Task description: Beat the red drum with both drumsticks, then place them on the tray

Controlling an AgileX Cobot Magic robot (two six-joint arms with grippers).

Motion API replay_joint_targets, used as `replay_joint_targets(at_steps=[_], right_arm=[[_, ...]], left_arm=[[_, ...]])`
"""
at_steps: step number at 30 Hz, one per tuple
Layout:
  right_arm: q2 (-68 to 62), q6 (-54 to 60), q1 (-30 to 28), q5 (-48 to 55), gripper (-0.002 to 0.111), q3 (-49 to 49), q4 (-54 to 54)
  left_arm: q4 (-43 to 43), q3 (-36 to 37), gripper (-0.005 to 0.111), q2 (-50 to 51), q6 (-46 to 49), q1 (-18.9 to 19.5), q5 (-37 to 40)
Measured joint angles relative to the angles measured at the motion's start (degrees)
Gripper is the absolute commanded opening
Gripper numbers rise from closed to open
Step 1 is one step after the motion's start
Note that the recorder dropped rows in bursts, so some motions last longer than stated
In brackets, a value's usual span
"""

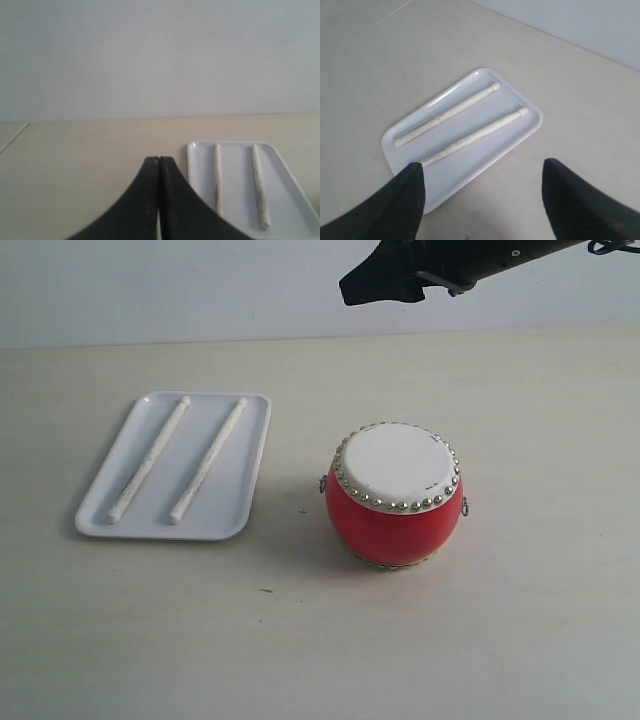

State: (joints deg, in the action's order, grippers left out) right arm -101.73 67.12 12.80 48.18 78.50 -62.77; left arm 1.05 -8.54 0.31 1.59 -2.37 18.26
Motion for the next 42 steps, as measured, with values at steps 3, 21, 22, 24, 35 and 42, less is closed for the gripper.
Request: replay_joint_targets(at_steps=[3, 21, 22, 24, 35, 42], right_arm=[[0.0, 0.0, 0.0, 0.0, 0.063, 0.0, 0.0], [0.0, 0.0, 0.0, 0.0, 0.063, 0.0, 0.0], [0.0, 0.0, 0.0, 0.0, 0.063, 0.0, 0.0], [0.0, 0.0, 0.0, 0.0, 0.063, 0.0, 0.0], [0.0, 0.0, 0.0, 0.0, 0.063, 0.0, 0.0], [0.0, 0.0, 0.0, 0.0, 0.063, 0.0, 0.0]], left_arm=[[0.0, 1.8, 0.0, 0.0, 0.0, 0.0, -0.2], [0.0, 8.4, 0.0, 0.0, -0.4, 0.0, 1.0], [0.0, 8.4, 0.0, 0.0, -0.4, 0.0, 1.4], [0.0, 8.4, 0.0, 0.0, -0.4, 0.0, 1.8], [0.0, 8.4, 0.0, 0.0, -0.4, 0.0, 2.7], [0.0, 8.4, 0.0, 0.0, -0.4, 0.0, 2.7]])
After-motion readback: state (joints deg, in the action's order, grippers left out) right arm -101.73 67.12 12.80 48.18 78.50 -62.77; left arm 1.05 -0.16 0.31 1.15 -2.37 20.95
